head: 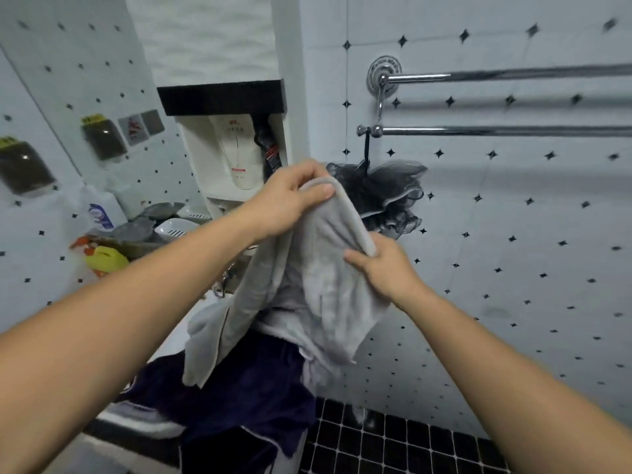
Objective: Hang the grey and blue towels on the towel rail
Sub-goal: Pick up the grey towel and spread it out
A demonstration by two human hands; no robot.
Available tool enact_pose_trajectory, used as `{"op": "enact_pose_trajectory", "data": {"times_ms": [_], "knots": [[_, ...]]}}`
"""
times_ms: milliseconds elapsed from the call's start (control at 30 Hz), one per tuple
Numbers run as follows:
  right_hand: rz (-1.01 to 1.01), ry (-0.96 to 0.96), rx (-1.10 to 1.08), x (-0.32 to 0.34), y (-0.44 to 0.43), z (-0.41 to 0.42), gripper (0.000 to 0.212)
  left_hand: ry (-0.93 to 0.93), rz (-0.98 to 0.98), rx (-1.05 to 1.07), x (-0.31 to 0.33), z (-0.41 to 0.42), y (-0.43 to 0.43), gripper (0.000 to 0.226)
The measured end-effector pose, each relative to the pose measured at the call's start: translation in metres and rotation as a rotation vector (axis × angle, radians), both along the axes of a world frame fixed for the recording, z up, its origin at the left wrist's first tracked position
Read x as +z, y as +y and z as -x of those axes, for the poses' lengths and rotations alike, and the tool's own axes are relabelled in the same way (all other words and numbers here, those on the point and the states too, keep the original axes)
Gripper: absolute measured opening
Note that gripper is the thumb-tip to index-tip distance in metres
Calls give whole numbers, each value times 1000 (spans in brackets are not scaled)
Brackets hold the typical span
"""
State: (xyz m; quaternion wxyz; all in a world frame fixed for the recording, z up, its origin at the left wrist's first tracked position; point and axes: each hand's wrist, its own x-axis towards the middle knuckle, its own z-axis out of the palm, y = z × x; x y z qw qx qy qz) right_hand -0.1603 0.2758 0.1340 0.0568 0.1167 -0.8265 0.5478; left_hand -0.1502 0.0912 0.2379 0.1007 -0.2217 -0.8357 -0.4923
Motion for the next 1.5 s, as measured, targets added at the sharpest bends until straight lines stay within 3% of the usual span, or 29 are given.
{"op": "enact_pose_trajectory", "data": {"times_ms": [100, 333, 600, 700, 833, 1100, 1233, 1333, 1433, 1500], "knots": [[69, 19, -82, 28, 46, -4, 32, 50, -16, 26, 18, -6, 16, 11], [156, 134, -78, 75, 134, -33, 23, -36, 161, -53, 5, -20, 91, 9], [118, 229, -123, 118, 208, -53, 28, -35, 80, -238, 28, -22, 215, 35], [93, 288, -155, 131, 229, -58, 28, 2, 103, -310, 40, -23, 250, 13], [159, 320, -209, 136, 261, -62, 34, 20, 168, -258, 51, -15, 272, 25], [254, 264, -232, 120, 287, -62, 10, -30, 52, -287, 42, -12, 298, 25], [290, 286, -210, 135, 284, -62, 13, -134, -110, -290, 0, -23, 308, 13], [313, 310, -215, 147, 281, -62, 17, -348, -234, -245, -58, -37, 317, 21], [352, 316, -224, 160, 282, -65, 22, -602, -187, -225, -121, -50, 319, 24], [350, 329, -240, 169, 288, -71, 21, -666, -152, -236, -147, -51, 315, 10]]}}
